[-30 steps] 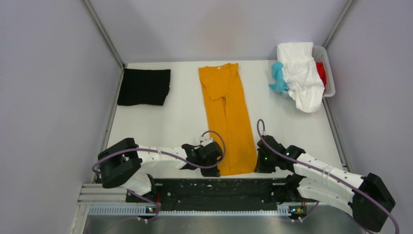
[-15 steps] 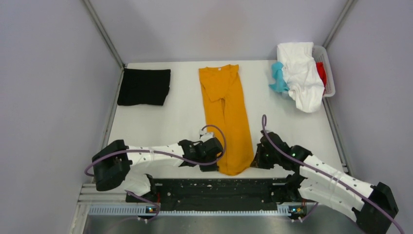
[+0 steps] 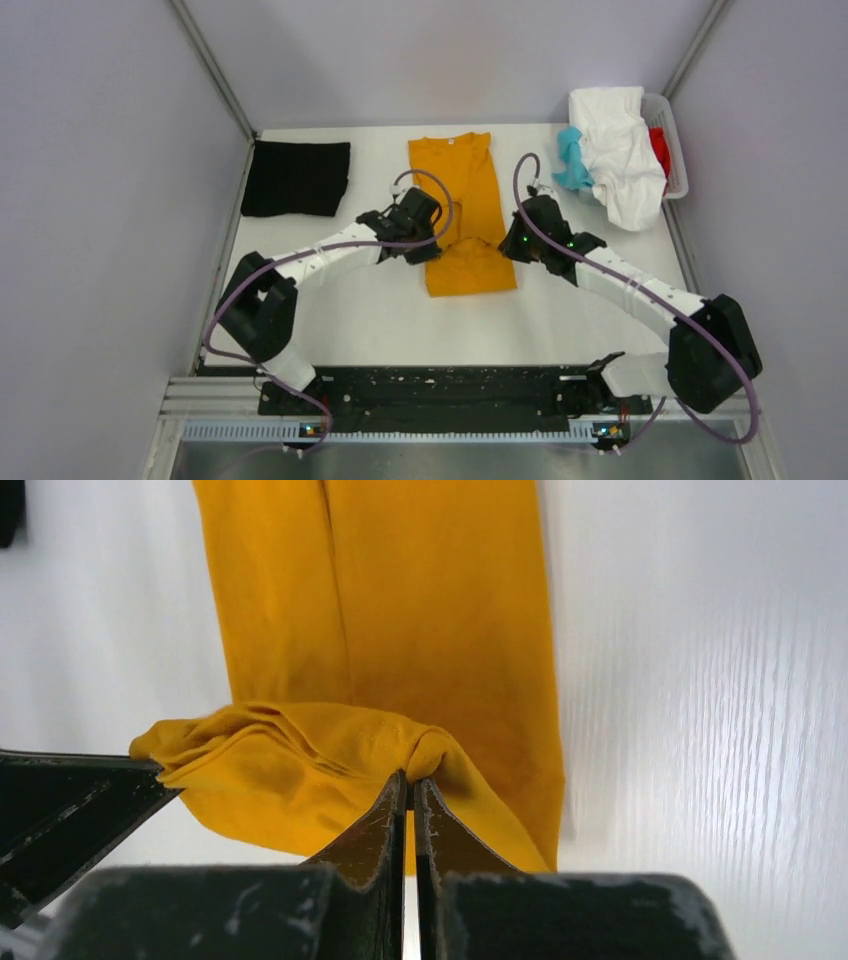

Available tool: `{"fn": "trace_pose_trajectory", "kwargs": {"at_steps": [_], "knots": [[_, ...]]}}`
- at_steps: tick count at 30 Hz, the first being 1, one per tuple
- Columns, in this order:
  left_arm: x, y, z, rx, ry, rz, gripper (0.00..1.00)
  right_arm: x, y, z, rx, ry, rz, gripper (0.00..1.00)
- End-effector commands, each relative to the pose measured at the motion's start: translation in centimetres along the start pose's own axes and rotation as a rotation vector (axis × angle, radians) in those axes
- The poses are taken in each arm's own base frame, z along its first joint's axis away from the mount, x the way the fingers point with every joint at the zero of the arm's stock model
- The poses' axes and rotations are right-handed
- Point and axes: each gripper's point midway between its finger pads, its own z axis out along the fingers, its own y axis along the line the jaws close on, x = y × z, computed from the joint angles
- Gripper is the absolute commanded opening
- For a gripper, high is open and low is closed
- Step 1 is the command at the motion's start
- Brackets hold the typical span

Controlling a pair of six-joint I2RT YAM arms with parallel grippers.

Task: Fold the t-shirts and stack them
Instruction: Fold the folded rectangular tshirt in 1/3 of the way

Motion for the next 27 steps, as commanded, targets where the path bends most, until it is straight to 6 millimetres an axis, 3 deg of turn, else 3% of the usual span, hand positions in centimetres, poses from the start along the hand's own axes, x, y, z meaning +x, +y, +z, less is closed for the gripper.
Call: {"fn": "trace_pose_trajectory", "kwargs": {"at_steps": [1, 5, 9, 19, 21, 24, 27], "knots": [[-4.8, -1.2, 0.8, 0.016, -0.032, 0.058, 0.0, -6.9, 3.2, 1.8, -0.095, -0.141, -0.023, 0.0], [-7.9, -0.4, 2.2, -0.013, -0.051, 0.057, 0.0, -8.7, 2.9, 4.7, -0.076, -0.119, -0.036, 0.0], [-9.6, -0.1, 3.9, -0.012, -0.031, 0.055, 0.0, -10.1, 2.9, 6.7, -0.075, -0.118, -0.039, 0.0], [-10.4, 0.7, 6.5, -0.019, 0.034, 0.027, 0.01, -11.1, 1.4, 9.7, -0.031, -0.103, -0.054, 0.02], [-10.9, 0.9, 6.6, -0.034, 0.019, 0.021, 0.19, -11.1, 0.8, 10.6, 0.0, -0.097, -0.052, 0.1], [-12.5, 1.1, 6.0, -0.075, -0.029, 0.022, 0.59, -11.6, 0.5, 11.3, 0.031, -0.09, -0.047, 0.44], [-13.4, 0.3, 4.3, -0.059, -0.062, 0.027, 0.79, -12.2, 0.8, 10.6, 0.037, -0.099, -0.042, 0.63]]}}
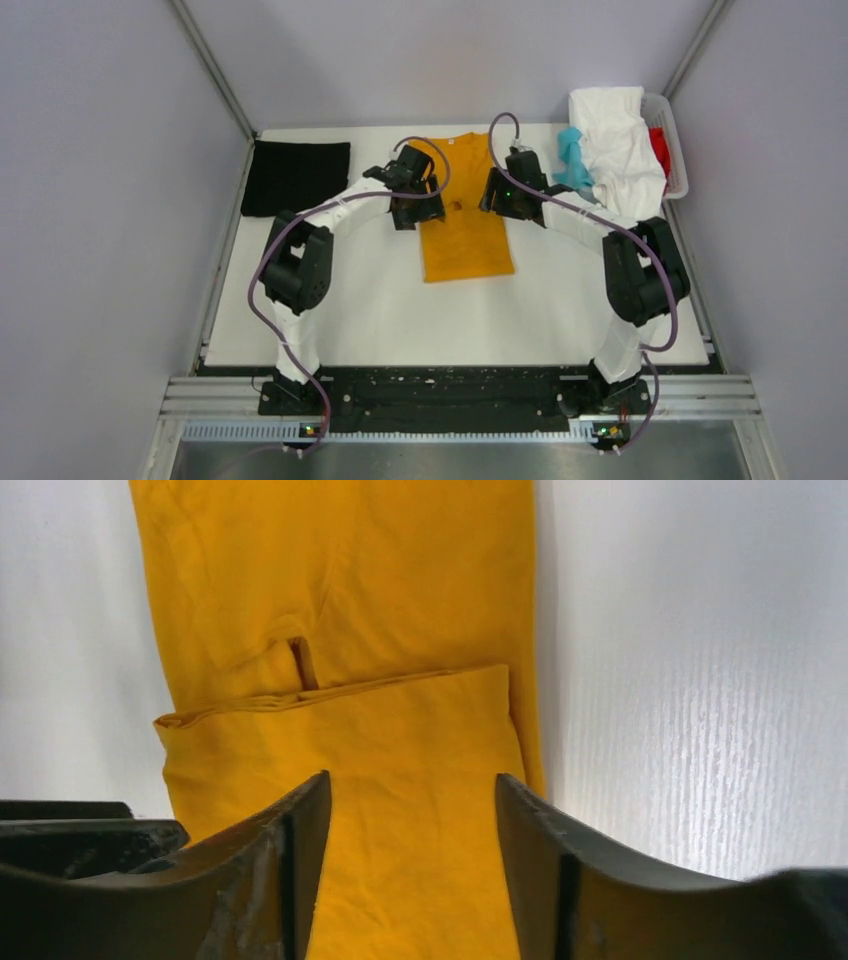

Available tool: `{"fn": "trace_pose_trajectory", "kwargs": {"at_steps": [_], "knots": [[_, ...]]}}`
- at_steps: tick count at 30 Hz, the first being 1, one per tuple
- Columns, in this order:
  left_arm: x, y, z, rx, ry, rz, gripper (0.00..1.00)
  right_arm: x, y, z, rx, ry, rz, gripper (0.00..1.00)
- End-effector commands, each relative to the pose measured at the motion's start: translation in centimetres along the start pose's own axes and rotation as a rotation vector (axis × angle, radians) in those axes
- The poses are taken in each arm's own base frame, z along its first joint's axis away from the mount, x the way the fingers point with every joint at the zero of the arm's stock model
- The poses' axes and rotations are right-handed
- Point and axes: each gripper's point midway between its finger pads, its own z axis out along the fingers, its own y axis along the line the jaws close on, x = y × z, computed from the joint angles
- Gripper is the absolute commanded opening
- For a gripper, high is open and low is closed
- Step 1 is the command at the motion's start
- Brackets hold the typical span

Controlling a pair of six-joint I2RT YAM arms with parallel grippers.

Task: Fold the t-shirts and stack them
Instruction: Fold the folded rectangular tshirt in 1/3 of the way, then grab one side of the 2/3 rectangular tshirt with left arm

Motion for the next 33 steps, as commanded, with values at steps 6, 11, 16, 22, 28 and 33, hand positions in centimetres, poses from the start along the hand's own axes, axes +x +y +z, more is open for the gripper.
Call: {"fn": "trace_pose_trajectory", "kwargs": {"at_steps": [6, 11, 16, 22, 28, 33], "knots": [[0.0, -0.9, -5.7, 0.099, -0.052, 0.0, 0.99, -1.8, -1.1, -4.6, 0.056, -0.054, -0.009, 0.99], [6.3, 1.3, -6.6, 0.131, 0.059, 0.017, 0.99, 3.6, -3.5, -7.6, 0.07, 0.053, -0.02, 0.99], [10.1, 2.3, -6.3, 0.168, 0.085, -0.045, 0.97, 7.7, -4.4, -9.4, 0.023, 0.11, 0.012, 0.97], [11.4, 1.9, -4.7, 0.198, 0.112, -0.11, 0.77, 9.5, -4.8, -9.4, 0.022, 0.134, 0.085, 0.92], [11.8, 2.6, -2.8, 0.161, 0.112, -0.156, 0.61, 10.6, -5.3, -8.8, 0.026, 0.14, 0.117, 0.87], [12.5, 2.9, -1.6, 0.14, 0.136, -0.18, 0.39, 10.8, -5.7, -8.5, 0.037, 0.127, 0.118, 0.85]]}}
